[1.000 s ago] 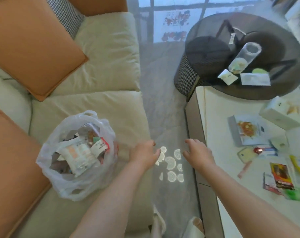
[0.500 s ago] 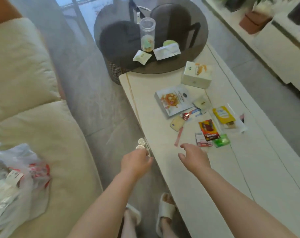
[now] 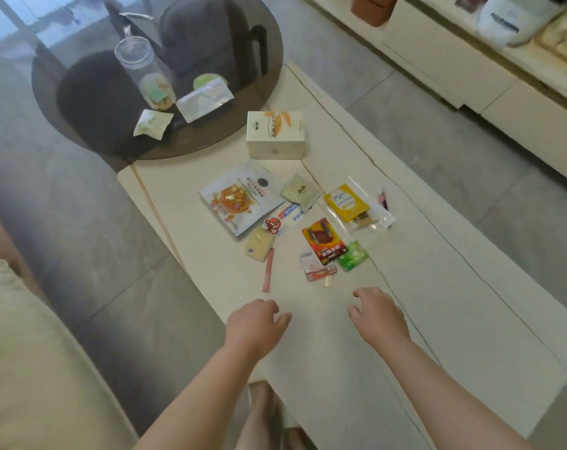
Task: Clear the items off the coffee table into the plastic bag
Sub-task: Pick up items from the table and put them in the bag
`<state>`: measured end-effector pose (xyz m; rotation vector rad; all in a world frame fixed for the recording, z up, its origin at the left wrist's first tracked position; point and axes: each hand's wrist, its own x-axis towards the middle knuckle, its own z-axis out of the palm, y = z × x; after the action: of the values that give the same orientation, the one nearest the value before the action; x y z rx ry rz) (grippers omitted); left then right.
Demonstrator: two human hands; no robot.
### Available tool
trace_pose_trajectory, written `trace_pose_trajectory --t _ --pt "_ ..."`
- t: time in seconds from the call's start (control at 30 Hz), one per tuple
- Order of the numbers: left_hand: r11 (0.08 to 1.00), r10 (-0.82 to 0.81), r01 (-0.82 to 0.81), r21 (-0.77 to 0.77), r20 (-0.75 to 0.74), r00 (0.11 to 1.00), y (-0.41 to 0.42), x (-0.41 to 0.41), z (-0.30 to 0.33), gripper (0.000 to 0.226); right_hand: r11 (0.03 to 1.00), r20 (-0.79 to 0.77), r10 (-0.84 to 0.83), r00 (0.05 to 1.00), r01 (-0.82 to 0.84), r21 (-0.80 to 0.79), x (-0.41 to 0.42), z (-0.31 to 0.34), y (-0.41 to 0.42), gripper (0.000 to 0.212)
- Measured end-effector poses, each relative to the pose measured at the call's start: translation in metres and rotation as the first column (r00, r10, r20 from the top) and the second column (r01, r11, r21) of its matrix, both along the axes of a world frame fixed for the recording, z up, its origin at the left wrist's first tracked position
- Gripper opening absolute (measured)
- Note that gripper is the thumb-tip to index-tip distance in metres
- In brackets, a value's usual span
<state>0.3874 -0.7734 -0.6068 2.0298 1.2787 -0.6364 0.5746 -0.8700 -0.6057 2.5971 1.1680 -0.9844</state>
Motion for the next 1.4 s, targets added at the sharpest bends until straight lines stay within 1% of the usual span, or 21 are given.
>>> trace_pose_trajectory --t 0.27,0.43,0.57,0.7,0.77,0.87,0.93,1.0,1.07,1.13,1.17,1.2,1.3,1.37,1.4 --pt "0.988 -0.151 0.150 0.019 0.048 0.987 0.061 0.079 -0.048 0.044 0.988 0.012 -0.151 0.988 0.152 -0.019 0.049 -0.035 0.033 0.038" --pt "0.973 -0.231 0.229 0.041 0.082 0.969 0.090 0.115 -0.086 0.044 0.985 0.024 -0.171 0.985 0.171 -0.019 0.065 -0.069 0.057 0.035" --pt "0.958 -0.284 0.278 0.073 0.081 0.955 0.106 0.140 -0.114 0.047 0.986 0.030 -0.165 0.986 0.164 0.023 0.084 -0.093 0.085 0.044" --pt "0.965 -0.253 0.244 0.092 0.100 0.962 0.114 0.169 -0.146 0.047 0.986 0.055 -0.156 0.986 0.152 0.074 0.108 -0.123 0.115 0.048" --pt "0.962 -0.261 0.249 0.111 0.107 0.960 0.115 0.182 -0.161 0.051 0.981 0.062 -0.176 0.982 0.170 0.098 0.120 -0.139 0.126 0.056" --pt "0.961 -0.238 0.223 0.164 0.081 0.968 0.113 0.192 -0.177 0.059 0.964 0.073 -0.236 0.969 0.225 0.139 0.133 -0.159 0.137 0.064" --pt "0.954 -0.219 0.197 0.225 0.076 0.973 0.111 0.194 -0.186 0.062 0.942 0.078 -0.299 0.951 0.281 0.184 0.139 -0.170 0.142 0.065" --pt "0.942 -0.229 0.205 0.265 0.063 0.971 0.112 0.195 -0.191 0.064 0.919 0.069 -0.355 0.932 0.335 0.209 0.142 -0.178 0.146 0.065" --pt "0.948 -0.220 0.200 0.249 0.056 0.974 0.114 0.194 -0.194 0.068 0.923 0.096 -0.357 0.929 0.335 0.190 0.141 -0.183 0.149 0.069" --pt "0.964 -0.182 0.167 0.209 0.056 0.982 0.115 0.192 -0.194 0.073 0.930 0.161 -0.353 0.922 0.327 0.169 0.138 -0.185 0.150 0.074" --pt "0.968 -0.162 0.148 0.201 0.055 0.985 0.115 0.191 -0.193 0.073 0.918 0.173 -0.383 0.907 0.353 0.179 0.136 -0.185 0.150 0.074" --pt "0.969 -0.153 0.139 0.205 0.050 0.987 0.115 0.190 -0.192 0.071 0.894 0.158 -0.433 0.888 0.400 0.202 0.134 -0.184 0.149 0.072" --pt "0.966 -0.150 0.140 0.217 0.028 0.988 0.115 0.185 -0.185 0.062 0.791 0.005 -0.569 0.822 0.546 0.276 0.131 -0.178 0.148 0.061" --pt "0.985 -0.059 0.047 0.163 0.068 0.996 0.114 0.180 -0.179 0.058 0.753 -0.096 -0.587 0.804 0.586 0.299 0.130 -0.172 0.146 0.050" --pt "0.994 0.028 -0.039 0.102 0.106 0.994 0.115 0.177 -0.176 0.054 0.739 -0.148 -0.585 0.798 0.599 0.308 0.129 -0.168 0.145 0.045"
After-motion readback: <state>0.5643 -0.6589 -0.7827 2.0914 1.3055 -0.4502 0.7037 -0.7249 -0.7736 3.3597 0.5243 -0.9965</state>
